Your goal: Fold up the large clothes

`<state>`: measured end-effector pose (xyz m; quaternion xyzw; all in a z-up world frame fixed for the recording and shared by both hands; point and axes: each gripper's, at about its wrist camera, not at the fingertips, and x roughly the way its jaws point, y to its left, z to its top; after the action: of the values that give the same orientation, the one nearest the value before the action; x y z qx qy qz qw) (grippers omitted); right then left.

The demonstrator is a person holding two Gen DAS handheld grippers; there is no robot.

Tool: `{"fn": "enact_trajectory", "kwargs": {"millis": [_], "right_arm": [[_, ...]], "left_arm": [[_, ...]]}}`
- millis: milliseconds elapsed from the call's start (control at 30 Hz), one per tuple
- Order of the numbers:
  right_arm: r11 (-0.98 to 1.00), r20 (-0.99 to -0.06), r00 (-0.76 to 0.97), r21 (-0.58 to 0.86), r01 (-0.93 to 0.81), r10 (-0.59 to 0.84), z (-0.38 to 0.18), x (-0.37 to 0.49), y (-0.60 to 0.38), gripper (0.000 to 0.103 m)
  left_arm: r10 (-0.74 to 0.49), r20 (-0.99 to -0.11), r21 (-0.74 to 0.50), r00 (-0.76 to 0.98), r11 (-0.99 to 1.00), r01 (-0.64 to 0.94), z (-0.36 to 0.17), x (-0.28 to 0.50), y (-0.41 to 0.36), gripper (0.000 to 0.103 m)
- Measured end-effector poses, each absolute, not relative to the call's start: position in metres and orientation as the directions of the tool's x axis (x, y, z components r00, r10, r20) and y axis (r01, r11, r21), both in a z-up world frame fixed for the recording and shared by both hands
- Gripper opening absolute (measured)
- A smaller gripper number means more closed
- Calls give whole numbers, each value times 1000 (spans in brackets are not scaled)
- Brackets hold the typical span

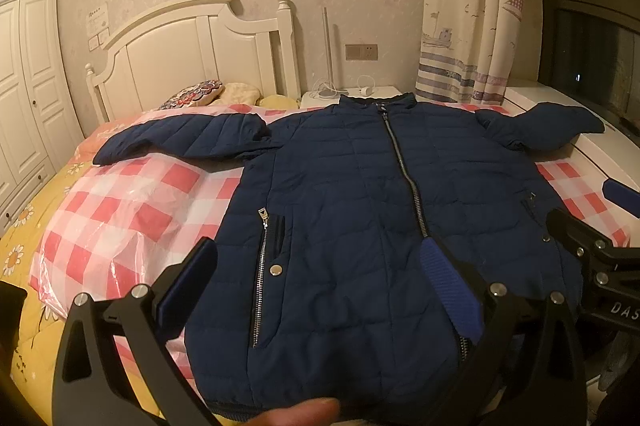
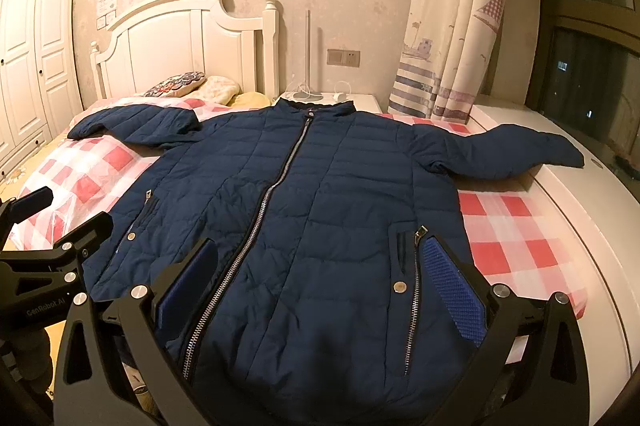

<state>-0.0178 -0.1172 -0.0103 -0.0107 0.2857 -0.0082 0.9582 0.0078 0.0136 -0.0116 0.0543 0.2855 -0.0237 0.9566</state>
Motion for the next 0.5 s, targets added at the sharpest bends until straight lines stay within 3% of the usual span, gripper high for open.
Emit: {"fn": "enact_trajectory", "kwargs": {"millis": [500], "right_arm": [[1000,-553,833,-17,12,-20,-14,-17,-117,98]], "left_arm": [[-13,-550,92,835,993,77,-13,9,14,101]]}}
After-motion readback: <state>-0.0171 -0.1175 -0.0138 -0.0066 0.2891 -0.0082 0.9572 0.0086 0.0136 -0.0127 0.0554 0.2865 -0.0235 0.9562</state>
